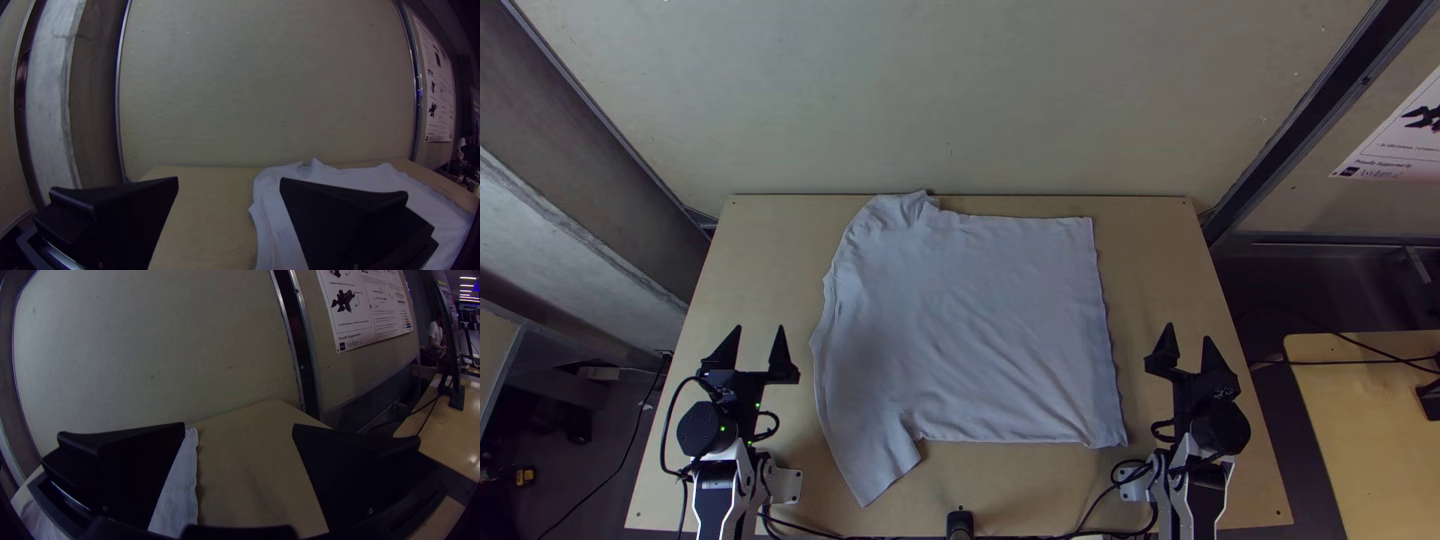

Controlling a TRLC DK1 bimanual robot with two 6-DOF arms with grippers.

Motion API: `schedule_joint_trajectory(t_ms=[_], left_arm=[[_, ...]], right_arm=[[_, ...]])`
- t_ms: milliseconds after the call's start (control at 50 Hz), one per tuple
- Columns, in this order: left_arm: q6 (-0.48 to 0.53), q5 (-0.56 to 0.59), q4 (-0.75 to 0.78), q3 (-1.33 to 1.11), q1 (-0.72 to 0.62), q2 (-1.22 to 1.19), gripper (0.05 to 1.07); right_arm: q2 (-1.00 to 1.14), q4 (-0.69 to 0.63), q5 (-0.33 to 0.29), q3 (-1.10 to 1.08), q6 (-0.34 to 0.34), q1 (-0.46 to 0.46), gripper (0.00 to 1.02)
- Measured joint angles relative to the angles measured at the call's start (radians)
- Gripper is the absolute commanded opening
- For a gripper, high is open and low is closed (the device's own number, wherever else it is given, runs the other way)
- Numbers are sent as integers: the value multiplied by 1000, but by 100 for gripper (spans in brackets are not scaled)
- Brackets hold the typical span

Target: Fold the t-shirt

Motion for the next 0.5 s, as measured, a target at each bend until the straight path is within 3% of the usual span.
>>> schedule_joint_trajectory(t_ms=[500], left_arm=[[19, -13, 108, 26, 25, 26, 103]], right_arm=[[48, 103, 0, 92, 20, 46, 98]])
